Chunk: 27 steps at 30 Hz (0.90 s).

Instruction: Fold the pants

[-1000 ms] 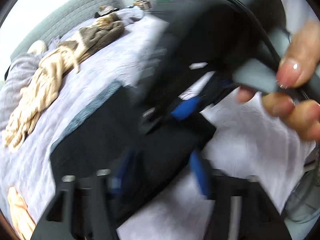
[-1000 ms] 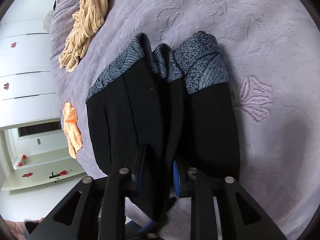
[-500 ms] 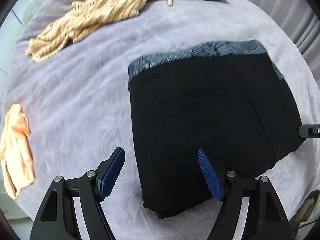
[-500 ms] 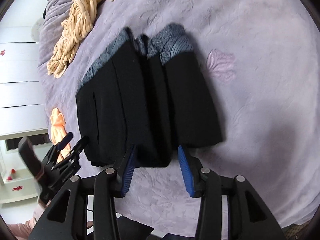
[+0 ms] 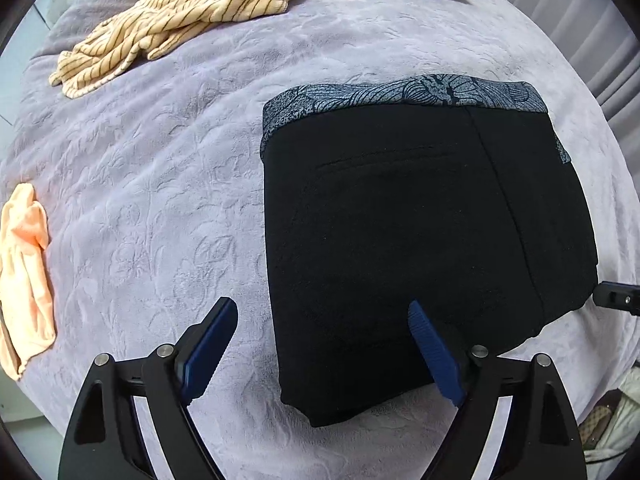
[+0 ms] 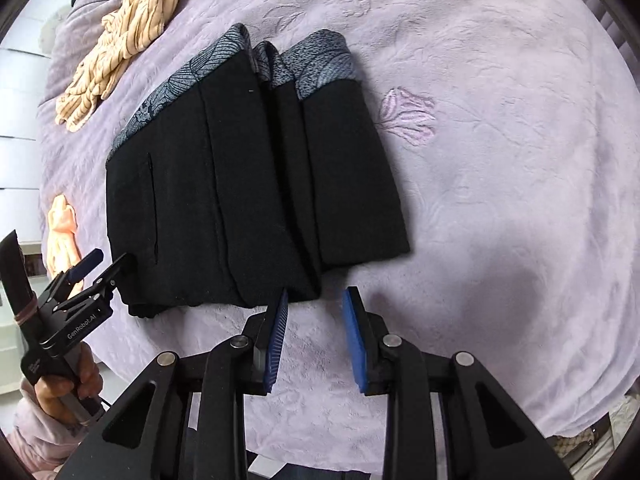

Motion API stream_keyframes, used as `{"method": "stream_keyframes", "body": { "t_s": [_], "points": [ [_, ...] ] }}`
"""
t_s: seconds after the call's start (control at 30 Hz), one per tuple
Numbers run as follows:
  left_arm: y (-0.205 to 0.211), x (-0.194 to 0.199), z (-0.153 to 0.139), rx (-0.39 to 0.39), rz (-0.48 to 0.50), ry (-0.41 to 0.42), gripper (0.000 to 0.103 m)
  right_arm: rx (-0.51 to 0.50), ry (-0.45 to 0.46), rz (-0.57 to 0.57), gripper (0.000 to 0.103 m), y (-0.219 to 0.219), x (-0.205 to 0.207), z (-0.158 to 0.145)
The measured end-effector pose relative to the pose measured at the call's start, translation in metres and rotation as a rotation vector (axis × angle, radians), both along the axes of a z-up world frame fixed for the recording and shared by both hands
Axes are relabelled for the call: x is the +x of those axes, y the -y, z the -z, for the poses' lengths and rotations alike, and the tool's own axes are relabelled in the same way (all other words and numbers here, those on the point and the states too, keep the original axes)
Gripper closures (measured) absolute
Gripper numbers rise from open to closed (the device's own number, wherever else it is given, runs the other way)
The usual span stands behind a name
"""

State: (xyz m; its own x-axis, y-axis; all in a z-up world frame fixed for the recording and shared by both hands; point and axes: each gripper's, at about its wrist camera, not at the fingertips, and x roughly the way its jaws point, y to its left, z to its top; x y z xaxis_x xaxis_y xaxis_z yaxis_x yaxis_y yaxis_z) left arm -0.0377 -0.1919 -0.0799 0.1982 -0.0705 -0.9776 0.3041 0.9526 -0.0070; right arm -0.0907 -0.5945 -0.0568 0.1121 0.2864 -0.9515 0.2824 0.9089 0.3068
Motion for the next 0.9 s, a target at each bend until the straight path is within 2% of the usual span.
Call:
{"method": "stream_keyframes", "body": {
  "t_s": [0.1,0.17,0.27,0.43,0.57,0.9],
  "points": [
    [0.002,0.003,0.002,0.004,0.003,-0.001,0.015,0.011,-0.005,0.02,0.071,0.005,-0.007,0.001],
    [0.006,-0.001,0.002,0.018,0.015,-0.001,0.0,0.01,-0.007,0.024,0.068,0.005,-0.008,0.001],
    [0.007,-0.004,0.0,0.019,0.033,-0.005,0.0,0.003,-0.002,0.027,0.058,0.006,-0.006,-0.001],
    [0.005,-0.007,-0.001,0.016,0.027,-0.018,0.0,-0.006,0.016,0.027,0.05,0.011,-0.006,-0.007],
    [0.005,-0.006,0.0,0.014,0.016,-0.03,0.0,-0.025,0.042,0.019,0.031,0.016,0.003,-0.013],
    [0.001,0.004,0.001,-0.01,0.004,-0.05,0.0,-0.056,0.06,-0.029,0.031,0.024,0.018,-0.012]
  ]
}}
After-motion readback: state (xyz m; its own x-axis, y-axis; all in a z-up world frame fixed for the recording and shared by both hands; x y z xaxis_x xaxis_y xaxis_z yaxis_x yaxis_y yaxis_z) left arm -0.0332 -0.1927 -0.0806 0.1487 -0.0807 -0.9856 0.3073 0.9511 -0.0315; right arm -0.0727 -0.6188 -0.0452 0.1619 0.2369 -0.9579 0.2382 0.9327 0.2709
